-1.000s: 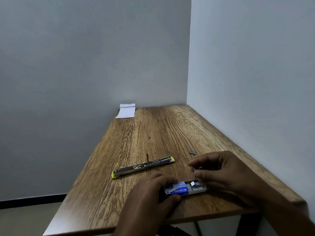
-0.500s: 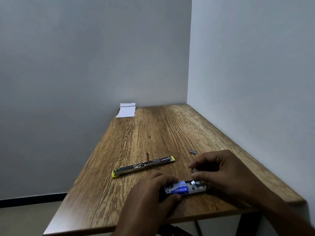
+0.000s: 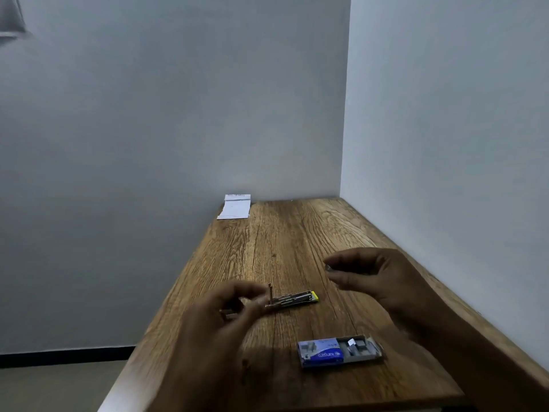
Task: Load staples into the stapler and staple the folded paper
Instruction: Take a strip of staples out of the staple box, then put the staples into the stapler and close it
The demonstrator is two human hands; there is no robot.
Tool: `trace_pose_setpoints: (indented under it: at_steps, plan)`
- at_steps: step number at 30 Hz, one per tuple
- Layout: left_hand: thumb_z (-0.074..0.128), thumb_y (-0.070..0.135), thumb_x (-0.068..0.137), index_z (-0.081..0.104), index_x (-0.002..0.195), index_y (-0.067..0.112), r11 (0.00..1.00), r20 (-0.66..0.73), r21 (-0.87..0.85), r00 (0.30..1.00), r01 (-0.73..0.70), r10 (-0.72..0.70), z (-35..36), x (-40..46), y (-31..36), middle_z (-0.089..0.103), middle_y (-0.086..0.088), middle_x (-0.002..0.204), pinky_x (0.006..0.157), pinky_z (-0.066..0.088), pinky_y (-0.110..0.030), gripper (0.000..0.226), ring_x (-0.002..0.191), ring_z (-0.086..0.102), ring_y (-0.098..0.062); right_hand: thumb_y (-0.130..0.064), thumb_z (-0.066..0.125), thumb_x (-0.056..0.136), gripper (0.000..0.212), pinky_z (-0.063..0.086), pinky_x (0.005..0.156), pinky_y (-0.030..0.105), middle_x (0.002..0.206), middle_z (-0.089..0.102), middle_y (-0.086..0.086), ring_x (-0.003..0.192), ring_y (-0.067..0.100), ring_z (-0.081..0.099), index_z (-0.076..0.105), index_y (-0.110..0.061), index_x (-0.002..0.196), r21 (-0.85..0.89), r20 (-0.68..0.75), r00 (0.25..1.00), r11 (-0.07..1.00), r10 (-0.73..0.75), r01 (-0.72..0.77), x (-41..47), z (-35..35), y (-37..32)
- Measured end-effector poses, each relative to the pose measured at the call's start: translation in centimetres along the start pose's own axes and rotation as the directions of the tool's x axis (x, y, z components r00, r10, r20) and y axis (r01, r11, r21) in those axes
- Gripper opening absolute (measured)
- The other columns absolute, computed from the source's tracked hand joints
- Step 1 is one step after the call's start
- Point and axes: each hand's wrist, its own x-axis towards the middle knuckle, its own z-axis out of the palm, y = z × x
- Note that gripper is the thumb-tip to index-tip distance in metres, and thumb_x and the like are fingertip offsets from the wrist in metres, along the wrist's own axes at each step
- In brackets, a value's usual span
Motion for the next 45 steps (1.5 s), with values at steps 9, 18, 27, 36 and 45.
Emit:
trace_pose_setpoints:
  at_steps: [9,18,27,36,45]
  plan:
    - [0.067,0.058,0.078,0.052,0.131,0.037,0.789,0.305,0.611,0.939,-0.066,-0.157,-2.8,4.3,-4.6,0.051,0.019,0.128,0.091,0.046,-0.023,0.059,0.108,0.049,-0.001,-0.006,0.082,0.077,0.017,0.059,0.077,0.022,0.089,0.079,-0.002,0.083,0.006,0.074,0.077,-0.014,0.091,-0.410,0.296,0.954,0.896,-0.050,0.174,5.9,2.9,1.0]
    - [0.069,0.048,0.080,0.069,0.106,0.039,0.863,0.360,0.485,0.932,-0.138,-0.053,-1.2,5.4,-5.9,0.059,0.021,0.099,0.077,0.052,-0.023,0.028,0.089,0.054,0.003,-0.012,0.083,0.077,0.013,0.057,0.075,0.018,0.084,0.077,-0.012,0.079,-0.001,0.072,0.079,-0.018,0.087,-0.505,0.398,0.917,0.832,-0.015,0.232,6.9,3.7,3.1]
    - [0.071,0.043,0.081,0.071,0.103,0.037,0.892,0.358,0.430,0.933,-0.137,-0.029,-1.1,5.4,-6.4,0.062,0.020,0.094,0.075,0.052,-0.023,0.023,0.086,0.057,0.001,-0.008,0.082,0.077,0.011,0.061,0.077,0.026,0.085,0.079,-0.007,0.080,0.005,0.074,0.080,-0.015,0.085,-0.453,0.412,0.911,0.871,0.016,0.189,7.0,3.6,3.9]
    - [0.069,0.045,0.081,0.070,0.102,0.039,0.892,0.360,0.426,0.933,-0.149,-0.017,-1.1,5.3,-6.5,0.061,0.019,0.094,0.074,0.053,-0.025,0.022,0.086,0.058,0.000,-0.008,0.080,0.079,0.015,0.058,0.077,0.019,0.091,0.078,-0.011,0.084,0.002,0.074,0.079,-0.015,0.092,-0.440,0.424,0.905,0.877,0.015,0.191,7.1,3.4,4.3]
    - [0.069,0.045,0.081,0.069,0.104,0.038,0.890,0.356,0.432,0.934,-0.146,-0.019,-1.1,5.2,-6.7,0.061,0.020,0.096,0.076,0.054,-0.027,0.024,0.088,0.057,0.001,-0.010,0.078,0.081,0.015,0.059,0.082,0.025,0.094,0.078,-0.005,0.089,0.005,0.072,0.079,-0.016,0.095,-0.460,0.466,0.885,0.856,0.009,0.234,7.1,3.3,4.3]
